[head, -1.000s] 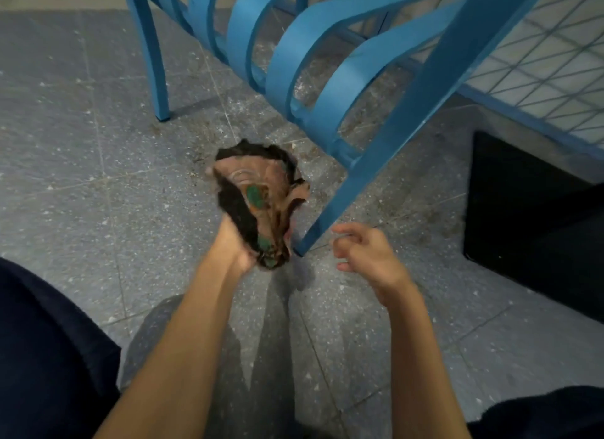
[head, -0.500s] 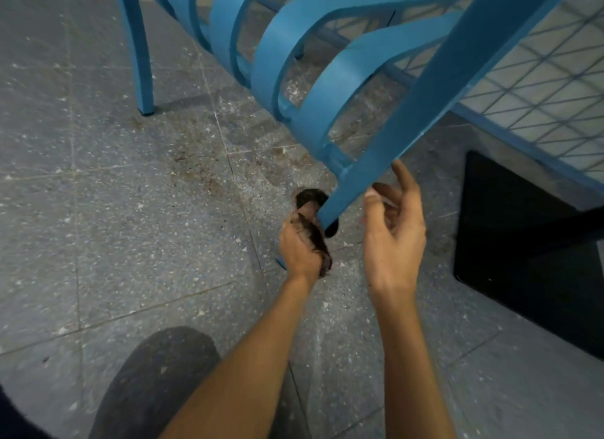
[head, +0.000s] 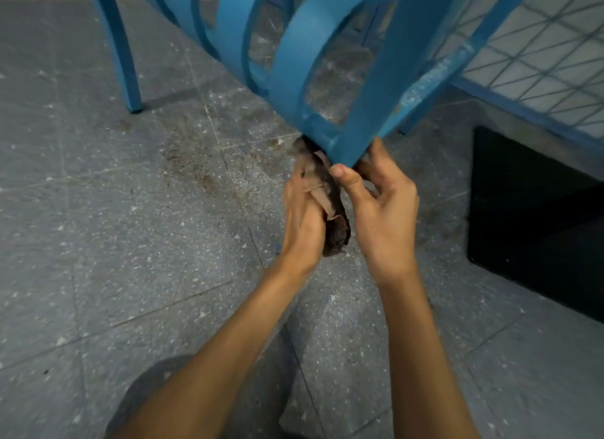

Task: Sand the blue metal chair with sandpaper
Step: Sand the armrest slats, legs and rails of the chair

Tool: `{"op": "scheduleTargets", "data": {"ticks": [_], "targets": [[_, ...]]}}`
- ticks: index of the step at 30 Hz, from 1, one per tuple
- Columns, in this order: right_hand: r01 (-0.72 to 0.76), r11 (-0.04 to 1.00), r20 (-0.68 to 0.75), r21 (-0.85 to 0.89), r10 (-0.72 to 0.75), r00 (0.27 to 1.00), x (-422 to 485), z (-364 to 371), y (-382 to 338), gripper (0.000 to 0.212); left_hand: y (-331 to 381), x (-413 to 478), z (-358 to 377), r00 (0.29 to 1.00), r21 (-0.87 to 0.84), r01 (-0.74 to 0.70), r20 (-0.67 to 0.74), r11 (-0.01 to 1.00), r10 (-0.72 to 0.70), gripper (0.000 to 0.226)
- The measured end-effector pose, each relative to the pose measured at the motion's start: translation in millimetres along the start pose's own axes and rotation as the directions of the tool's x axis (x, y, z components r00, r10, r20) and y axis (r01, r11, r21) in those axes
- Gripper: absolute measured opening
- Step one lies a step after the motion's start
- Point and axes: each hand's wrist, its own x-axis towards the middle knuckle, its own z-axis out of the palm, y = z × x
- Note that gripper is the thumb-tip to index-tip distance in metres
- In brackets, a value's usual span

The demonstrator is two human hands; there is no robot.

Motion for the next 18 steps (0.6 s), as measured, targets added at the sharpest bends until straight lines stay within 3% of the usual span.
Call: {"op": "scheduleTargets", "data": {"ticks": [5,9,11,14,18], "targets": [[-0.005,0.998,0.069,0.059,0.001,0.998,10.6,-6.4,0.8,0.051,-67.6,-9.9,-20.7,0.980,0.391,-0.195,0.103,0.899,0.168,0.048],[-0.007,0.991,0.066,0.132,-0.002,0.998,10.8,-4.9,7.8,0.056,-120.7,-24.1,-53.6,0.970,0.656,-0.127,0.240,0.744,-0.047,0.049],[-0.011,0.982,0.058,0.190,0.000,0.998,9.4,-2.6,11.7,0.058,-127.8,-29.7,-65.7,0.952,0.672,-0.096,0.278,0.734,-0.130,0.037],[-0.041,0.963,0.102,0.265,0.014,0.995,7.6,-3.2,14.7,0.058,-122.8,-33.3,-76.6,0.924,0.694,-0.115,0.336,0.710,-0.179,0.045],[-0.108,0.930,0.186,0.350,0.044,0.982,3.6,-14.5,15.7,0.056,-106.7,-38.6,-85.6,0.891,0.739,0.018,0.294,0.673,-0.346,0.035]]}}
